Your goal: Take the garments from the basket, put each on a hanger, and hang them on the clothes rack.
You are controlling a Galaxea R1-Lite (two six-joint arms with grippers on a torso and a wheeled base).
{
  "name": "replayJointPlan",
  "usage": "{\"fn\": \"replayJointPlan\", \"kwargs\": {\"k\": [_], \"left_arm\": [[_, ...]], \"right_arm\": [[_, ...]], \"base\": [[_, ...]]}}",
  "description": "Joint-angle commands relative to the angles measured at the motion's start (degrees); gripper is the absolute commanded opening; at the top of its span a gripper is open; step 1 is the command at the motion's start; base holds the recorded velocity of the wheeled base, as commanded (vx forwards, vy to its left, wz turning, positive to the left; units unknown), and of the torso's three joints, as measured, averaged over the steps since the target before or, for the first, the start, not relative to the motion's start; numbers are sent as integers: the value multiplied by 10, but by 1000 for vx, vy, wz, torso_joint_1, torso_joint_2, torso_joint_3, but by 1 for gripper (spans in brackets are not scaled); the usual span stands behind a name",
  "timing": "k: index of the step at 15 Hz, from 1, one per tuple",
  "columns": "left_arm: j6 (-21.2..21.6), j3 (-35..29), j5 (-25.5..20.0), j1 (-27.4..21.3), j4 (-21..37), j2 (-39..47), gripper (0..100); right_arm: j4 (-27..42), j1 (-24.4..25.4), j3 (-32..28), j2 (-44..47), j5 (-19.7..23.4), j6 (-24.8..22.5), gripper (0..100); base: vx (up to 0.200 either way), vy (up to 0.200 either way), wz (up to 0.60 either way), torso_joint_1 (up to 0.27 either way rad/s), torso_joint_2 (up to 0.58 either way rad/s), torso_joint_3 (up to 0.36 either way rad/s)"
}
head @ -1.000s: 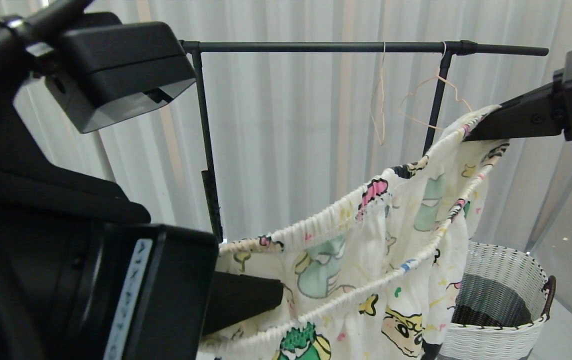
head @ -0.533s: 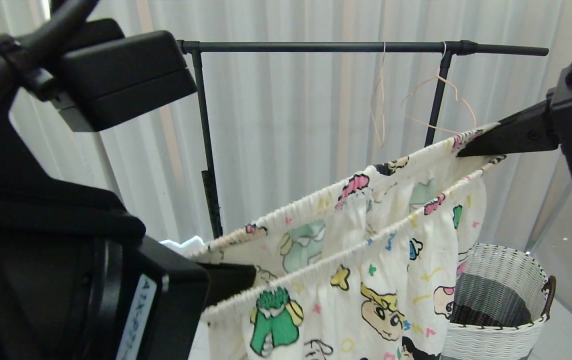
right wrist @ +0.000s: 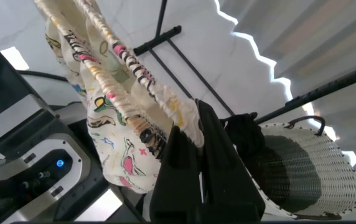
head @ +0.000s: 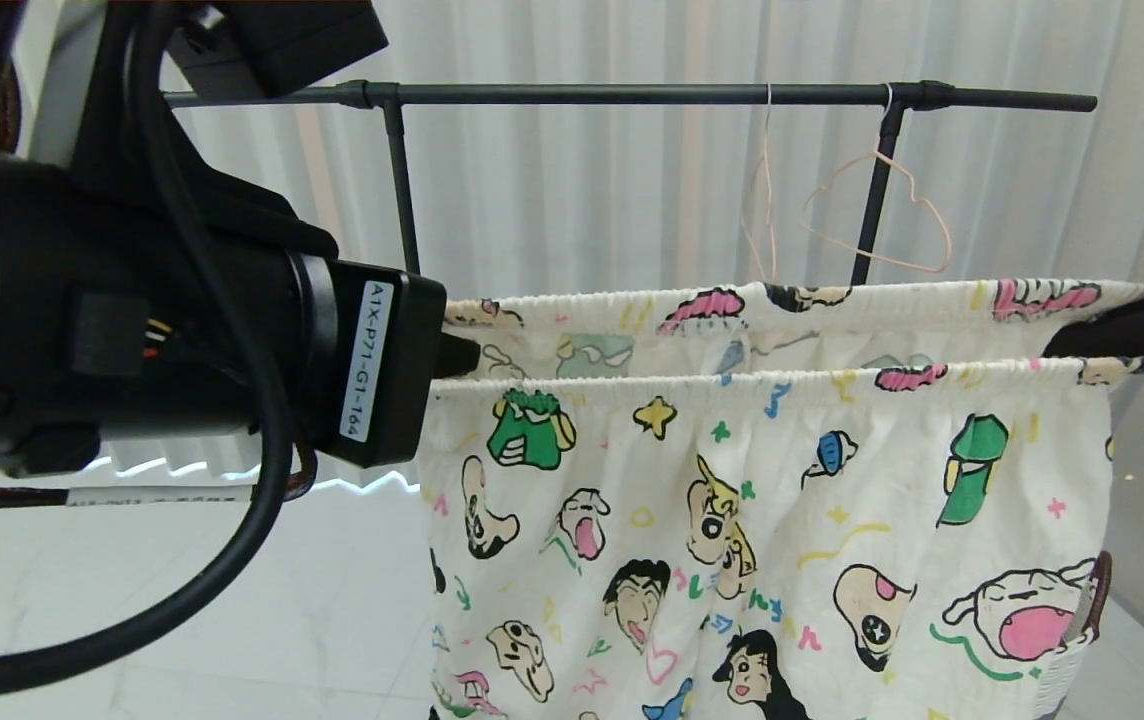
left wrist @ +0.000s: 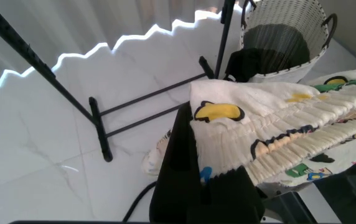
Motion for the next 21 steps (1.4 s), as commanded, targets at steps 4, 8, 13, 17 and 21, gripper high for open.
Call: {"fn": "replayJointPlan", "kwargs": {"k": [4, 8, 13, 17, 21], "left_arm": [[0, -1, 1, 1, 0, 4, 0], [5, -1, 13, 1, 0, 4, 0], [6, -1, 13, 0, 0, 4, 0], [6, 0, 13, -1, 0, 5, 0], [6, 10, 28, 1, 0, 7, 0]], "right_arm": [[-2, 1, 1, 4, 0, 0, 0], [-1, 0, 0, 4, 0, 0, 0], [-1, 0, 1, 4, -1, 0, 0], [-1, 0, 6, 2, -1, 2, 100], [4, -9, 9, -3, -12, 2, 100]], "base": [[0, 0, 0, 0, 0, 0], [0, 0, 0, 0, 0, 0], [0, 0, 0, 0, 0, 0], [0, 0, 0, 0, 0, 0], [0, 0, 0, 0, 0, 0]]}}
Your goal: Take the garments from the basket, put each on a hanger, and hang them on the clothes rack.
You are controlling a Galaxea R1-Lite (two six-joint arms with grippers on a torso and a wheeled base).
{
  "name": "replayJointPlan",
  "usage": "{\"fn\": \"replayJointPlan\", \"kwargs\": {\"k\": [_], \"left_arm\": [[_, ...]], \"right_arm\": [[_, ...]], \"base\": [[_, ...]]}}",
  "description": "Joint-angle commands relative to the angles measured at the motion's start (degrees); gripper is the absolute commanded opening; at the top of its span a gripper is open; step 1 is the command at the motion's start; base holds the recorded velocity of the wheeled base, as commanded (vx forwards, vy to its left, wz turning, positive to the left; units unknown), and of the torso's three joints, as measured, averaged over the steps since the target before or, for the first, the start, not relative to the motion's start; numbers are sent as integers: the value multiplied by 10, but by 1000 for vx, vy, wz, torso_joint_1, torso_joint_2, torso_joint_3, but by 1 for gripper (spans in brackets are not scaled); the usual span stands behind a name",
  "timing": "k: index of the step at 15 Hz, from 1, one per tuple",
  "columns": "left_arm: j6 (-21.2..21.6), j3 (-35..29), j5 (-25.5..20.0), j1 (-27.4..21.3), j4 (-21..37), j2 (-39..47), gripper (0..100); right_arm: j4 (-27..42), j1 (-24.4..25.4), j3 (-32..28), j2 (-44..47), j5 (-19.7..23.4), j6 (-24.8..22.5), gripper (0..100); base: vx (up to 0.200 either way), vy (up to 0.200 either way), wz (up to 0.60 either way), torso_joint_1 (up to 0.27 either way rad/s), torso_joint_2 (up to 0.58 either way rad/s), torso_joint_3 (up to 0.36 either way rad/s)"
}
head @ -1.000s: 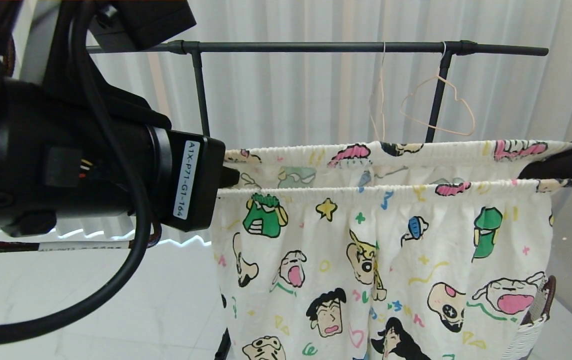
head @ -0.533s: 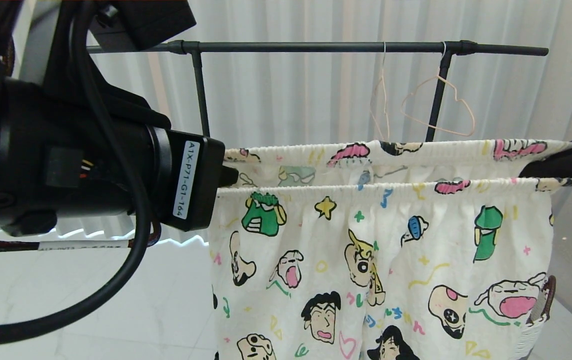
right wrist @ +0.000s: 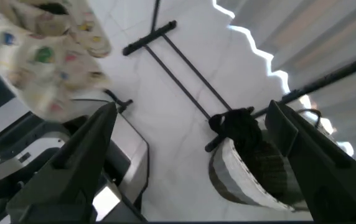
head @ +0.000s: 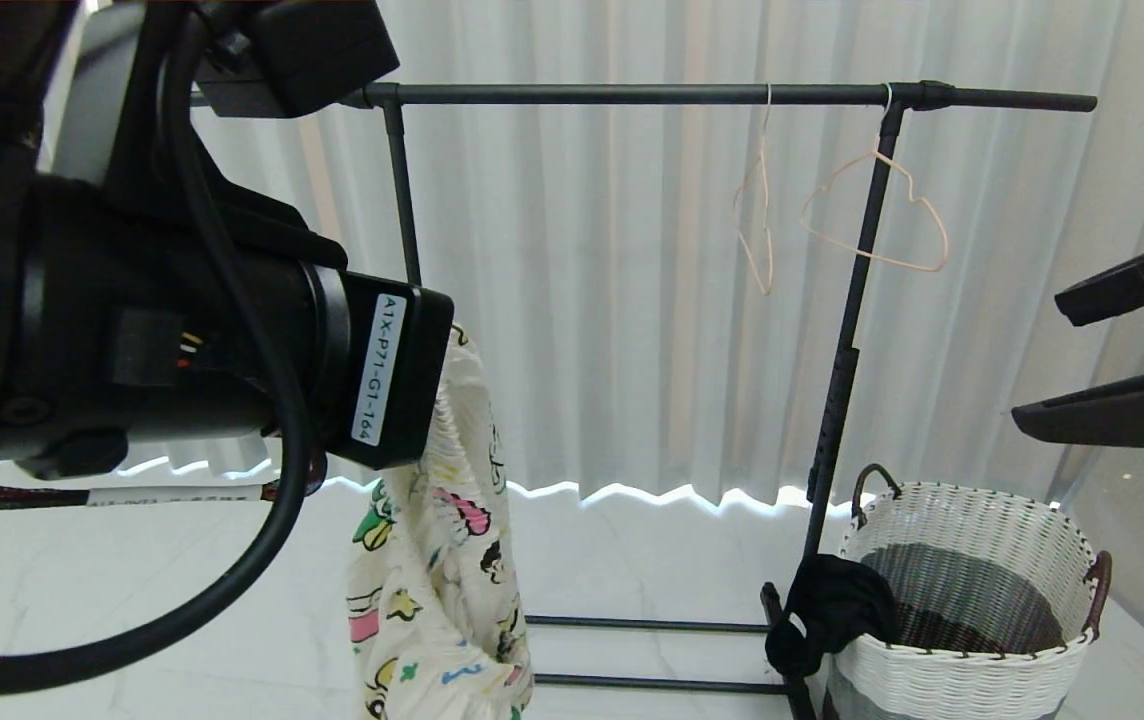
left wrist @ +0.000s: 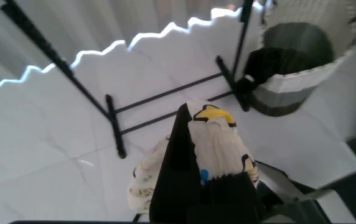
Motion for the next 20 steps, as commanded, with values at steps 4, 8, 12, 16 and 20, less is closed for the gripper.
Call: {"fn": "replayJointPlan", "kwargs": {"k": [4, 8, 12, 16, 20], "left_arm": [[8, 90, 95, 43, 1, -17, 0], [12, 163, 103, 125, 0, -65, 0], [29, 223, 110, 165, 1, -99, 0], [31, 232, 115, 166, 0, -105, 0], [41, 233, 115, 170, -1, -105, 0]], "right_arm": [[83, -119, 1, -11, -155, 0, 100], [86, -250, 45, -50, -197, 2, 100], [63, -323, 58, -59, -164, 3, 100], [11, -346, 59, -54, -125, 2, 100], [-30, -362, 59, -38, -98, 6, 100]], "base": [[0, 0, 0, 0, 0, 0], [0, 0, 0, 0, 0, 0], [0, 0, 0, 0, 0, 0], [0, 0, 0, 88, -304, -207], [0, 0, 0, 167, -444, -276]]}}
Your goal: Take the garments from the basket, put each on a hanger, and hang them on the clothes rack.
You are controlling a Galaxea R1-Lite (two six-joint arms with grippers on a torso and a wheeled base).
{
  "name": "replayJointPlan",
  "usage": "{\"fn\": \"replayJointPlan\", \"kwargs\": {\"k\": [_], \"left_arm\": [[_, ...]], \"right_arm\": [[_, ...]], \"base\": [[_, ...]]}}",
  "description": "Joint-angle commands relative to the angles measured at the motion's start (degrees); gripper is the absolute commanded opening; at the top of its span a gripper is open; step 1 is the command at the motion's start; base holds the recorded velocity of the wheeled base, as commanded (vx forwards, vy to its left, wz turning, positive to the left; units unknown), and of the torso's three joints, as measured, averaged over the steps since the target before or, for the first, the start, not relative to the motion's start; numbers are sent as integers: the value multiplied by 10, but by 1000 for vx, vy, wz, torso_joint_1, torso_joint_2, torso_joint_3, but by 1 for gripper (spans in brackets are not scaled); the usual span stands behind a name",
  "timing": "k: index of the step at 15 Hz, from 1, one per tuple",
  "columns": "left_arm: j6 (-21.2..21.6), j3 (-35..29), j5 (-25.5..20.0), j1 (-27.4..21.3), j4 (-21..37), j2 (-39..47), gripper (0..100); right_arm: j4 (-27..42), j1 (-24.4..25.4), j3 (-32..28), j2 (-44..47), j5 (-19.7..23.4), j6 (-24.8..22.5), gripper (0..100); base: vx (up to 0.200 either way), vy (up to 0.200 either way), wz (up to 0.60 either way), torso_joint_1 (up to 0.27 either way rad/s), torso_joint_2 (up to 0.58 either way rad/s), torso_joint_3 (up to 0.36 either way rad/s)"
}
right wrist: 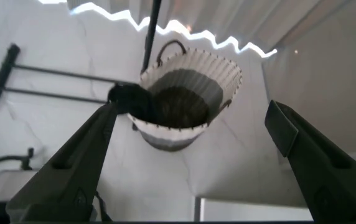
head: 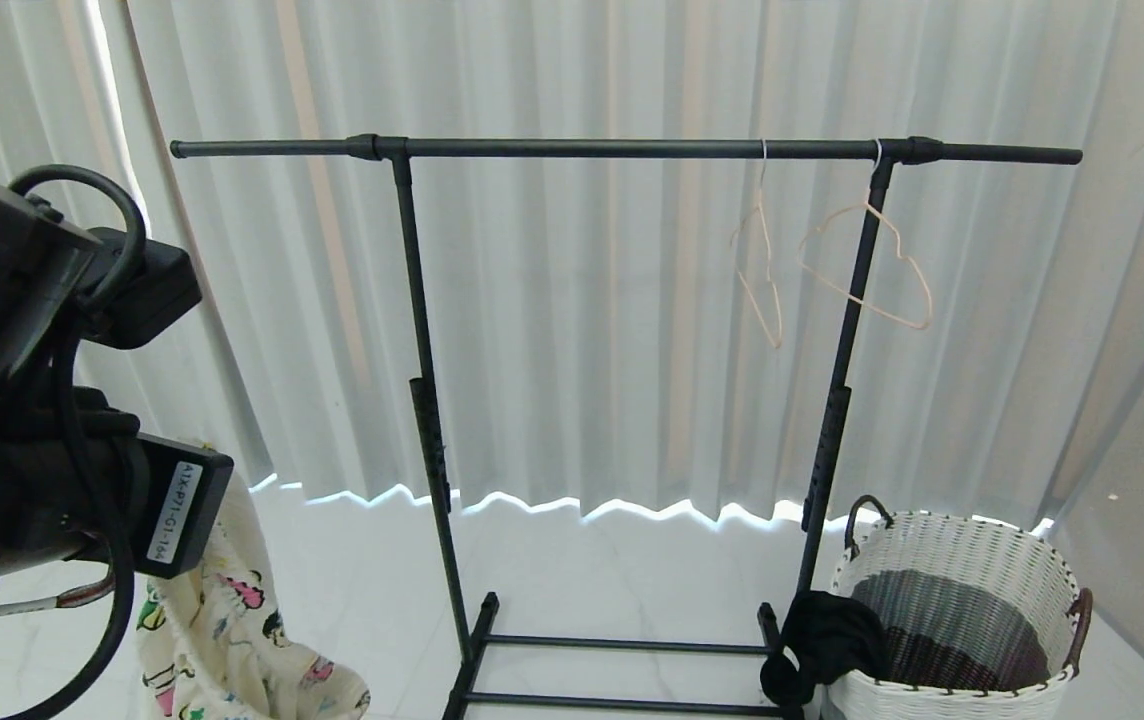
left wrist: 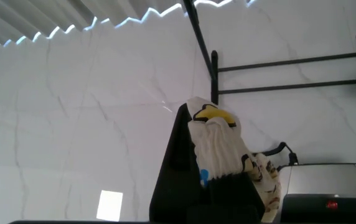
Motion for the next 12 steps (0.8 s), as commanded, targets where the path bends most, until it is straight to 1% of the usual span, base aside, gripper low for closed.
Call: {"fn": "replayJointPlan", "kwargs": {"k": [1, 2, 4, 11, 12], "left_arm": [[0, -1, 1, 1, 0, -1, 0], [0, -1, 1, 2, 0, -2, 0], [0, -1, 18, 3, 0, -1, 0], [0, 0, 19, 3, 0, 0, 0], [-1, -1, 19, 2, 0, 0, 0]], "right_arm": [[-11, -3, 0, 10, 8, 6, 100], [-19, -3, 0, 12, 15, 10, 100], [-34, -3, 0, 16, 19, 10, 100], [-53, -3, 4, 26, 18, 11, 100], [-74, -3, 20, 25, 19, 11, 100]], "base": [[0, 0, 0, 183, -461, -286], [0, 0, 0, 203, -471, -290], [0, 0, 0, 200, -471, -276], [0, 0, 0, 216, -493, -276], [200, 0, 0, 188, -408, -232]]}}
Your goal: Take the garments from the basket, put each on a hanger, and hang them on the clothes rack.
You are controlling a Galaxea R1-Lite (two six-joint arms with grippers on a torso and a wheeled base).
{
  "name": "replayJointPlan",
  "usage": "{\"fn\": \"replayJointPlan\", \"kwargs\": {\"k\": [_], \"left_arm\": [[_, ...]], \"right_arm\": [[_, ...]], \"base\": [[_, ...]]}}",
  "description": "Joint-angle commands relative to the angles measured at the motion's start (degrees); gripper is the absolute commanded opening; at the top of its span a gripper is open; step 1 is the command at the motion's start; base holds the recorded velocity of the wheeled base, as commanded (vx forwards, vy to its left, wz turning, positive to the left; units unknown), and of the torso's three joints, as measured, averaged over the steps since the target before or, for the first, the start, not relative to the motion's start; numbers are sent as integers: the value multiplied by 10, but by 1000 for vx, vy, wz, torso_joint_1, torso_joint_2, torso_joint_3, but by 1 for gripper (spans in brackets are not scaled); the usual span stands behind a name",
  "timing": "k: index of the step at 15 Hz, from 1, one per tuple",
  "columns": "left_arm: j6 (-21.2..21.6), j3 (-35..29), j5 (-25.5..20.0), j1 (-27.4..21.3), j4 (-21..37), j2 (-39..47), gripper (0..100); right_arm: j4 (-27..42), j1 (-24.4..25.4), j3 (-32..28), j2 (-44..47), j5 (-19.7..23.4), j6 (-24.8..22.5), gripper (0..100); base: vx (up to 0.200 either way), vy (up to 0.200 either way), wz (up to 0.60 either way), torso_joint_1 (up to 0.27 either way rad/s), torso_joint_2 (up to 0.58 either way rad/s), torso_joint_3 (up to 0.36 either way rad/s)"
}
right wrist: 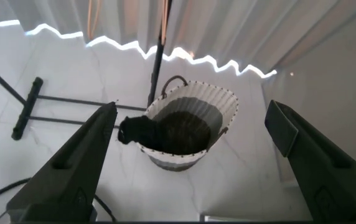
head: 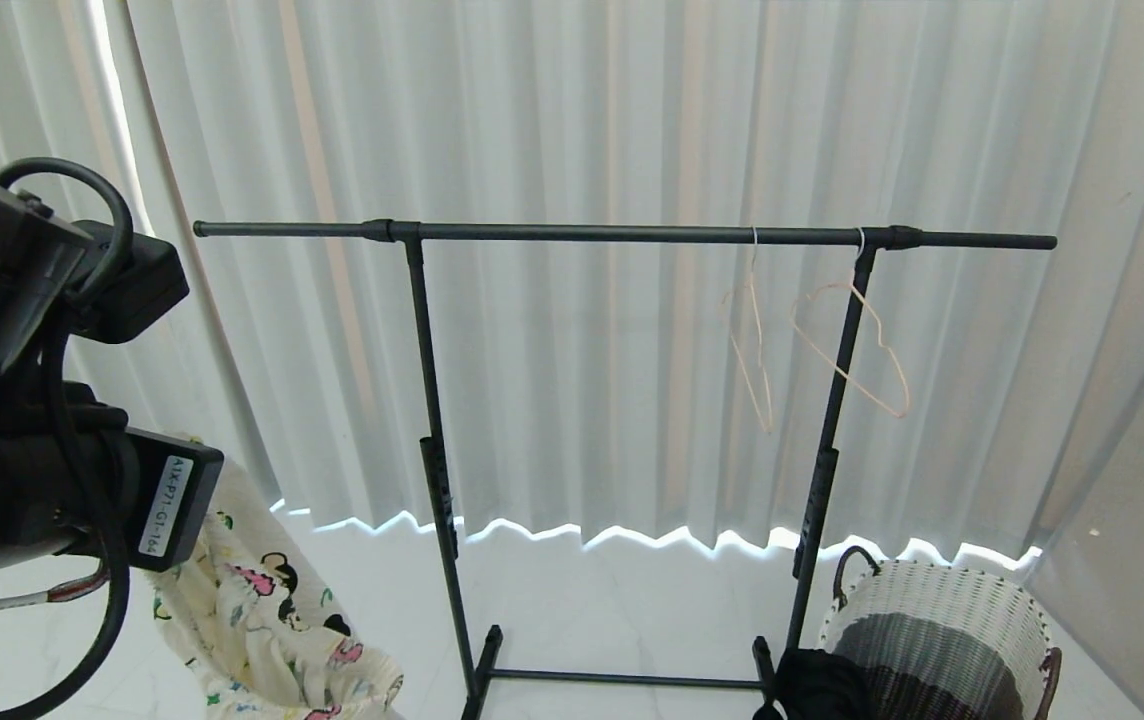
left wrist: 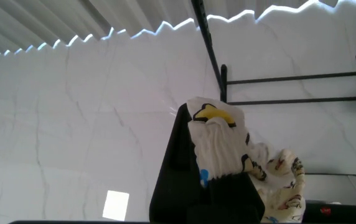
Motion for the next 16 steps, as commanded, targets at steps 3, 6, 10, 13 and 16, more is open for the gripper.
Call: {"fn": "replayJointPlan", "kwargs": {"k": [3, 6, 10, 13, 16], "left_arm": [[-1, -1, 0, 0, 0, 2, 0], [-1, -4, 0, 0, 0, 2, 0], [-1, -6, -1, -1, -1, 1, 0], [-2, -8, -2, -1, -1, 4, 0], [-3, -6, -2, 2, -2, 5, 0]], "right_arm": [[-106, -1, 79, -1, 26, -2, 100], [-154, -6, 113, 3, 48, -4, 100], [-159, -29, 122, 26, 85, -2, 100], [-197, -52, 135, 65, 88, -2, 100], [-256, -56, 196, 79, 92, -3, 100]], "base": [[200, 0, 0, 56, -146, -74], [200, 0, 0, 25, -15, -14], [200, 0, 0, 2, 4, 1], [200, 0, 0, 2, -1, -1], [200, 0, 0, 5, 7, 4]]}}
